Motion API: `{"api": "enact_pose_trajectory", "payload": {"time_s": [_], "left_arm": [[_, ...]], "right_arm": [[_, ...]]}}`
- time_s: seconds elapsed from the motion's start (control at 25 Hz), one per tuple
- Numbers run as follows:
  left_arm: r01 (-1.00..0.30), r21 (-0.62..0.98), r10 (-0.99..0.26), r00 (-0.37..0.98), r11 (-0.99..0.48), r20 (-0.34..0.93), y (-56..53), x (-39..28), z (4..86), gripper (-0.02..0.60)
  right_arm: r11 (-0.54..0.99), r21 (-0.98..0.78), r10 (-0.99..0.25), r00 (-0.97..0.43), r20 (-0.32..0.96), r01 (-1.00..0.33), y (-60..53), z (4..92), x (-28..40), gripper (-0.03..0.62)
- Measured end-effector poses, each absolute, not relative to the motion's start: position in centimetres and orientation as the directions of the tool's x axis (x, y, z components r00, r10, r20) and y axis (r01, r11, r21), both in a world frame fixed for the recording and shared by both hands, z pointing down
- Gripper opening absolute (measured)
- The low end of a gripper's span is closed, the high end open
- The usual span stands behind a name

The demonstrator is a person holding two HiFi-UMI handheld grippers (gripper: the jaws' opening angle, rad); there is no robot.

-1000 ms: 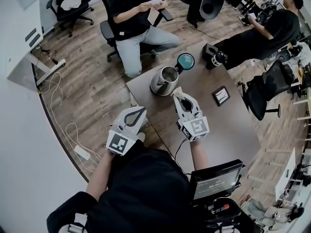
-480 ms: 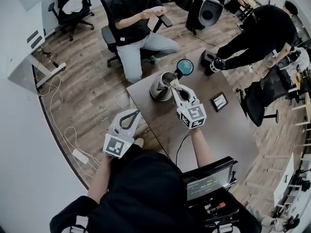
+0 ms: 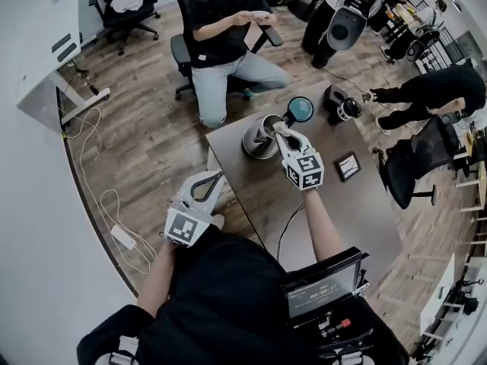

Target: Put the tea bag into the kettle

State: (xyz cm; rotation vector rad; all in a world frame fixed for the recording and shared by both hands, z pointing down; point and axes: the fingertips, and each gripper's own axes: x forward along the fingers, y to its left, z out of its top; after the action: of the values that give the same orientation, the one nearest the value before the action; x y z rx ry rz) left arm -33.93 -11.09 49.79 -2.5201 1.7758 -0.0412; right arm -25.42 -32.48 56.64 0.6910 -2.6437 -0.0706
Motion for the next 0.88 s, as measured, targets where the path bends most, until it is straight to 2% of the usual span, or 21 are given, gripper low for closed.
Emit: {"api": "enact_pose_trajectory", "payload": {"time_s": [0.36, 0.88], "left_arm": [[-0.946, -0.050, -0.947, 0.322, -0.322, 0.005, -10.7, -35.0, 50.3, 0.002], [-0.961, -0.047, -0.962, 0.273, -0.274, 0.012, -10.3, -36.5, 50.9, 0.002]], "right_arm": [[0.869, 0.172, -0.473, -0.673, 0.569, -0.464, -34.8, 61.1, -24.9, 0.032], [0.881, 0.247, -0.445, -0.533, 0.720, -0.403, -36.6, 64.2, -25.3, 0.032]]}}
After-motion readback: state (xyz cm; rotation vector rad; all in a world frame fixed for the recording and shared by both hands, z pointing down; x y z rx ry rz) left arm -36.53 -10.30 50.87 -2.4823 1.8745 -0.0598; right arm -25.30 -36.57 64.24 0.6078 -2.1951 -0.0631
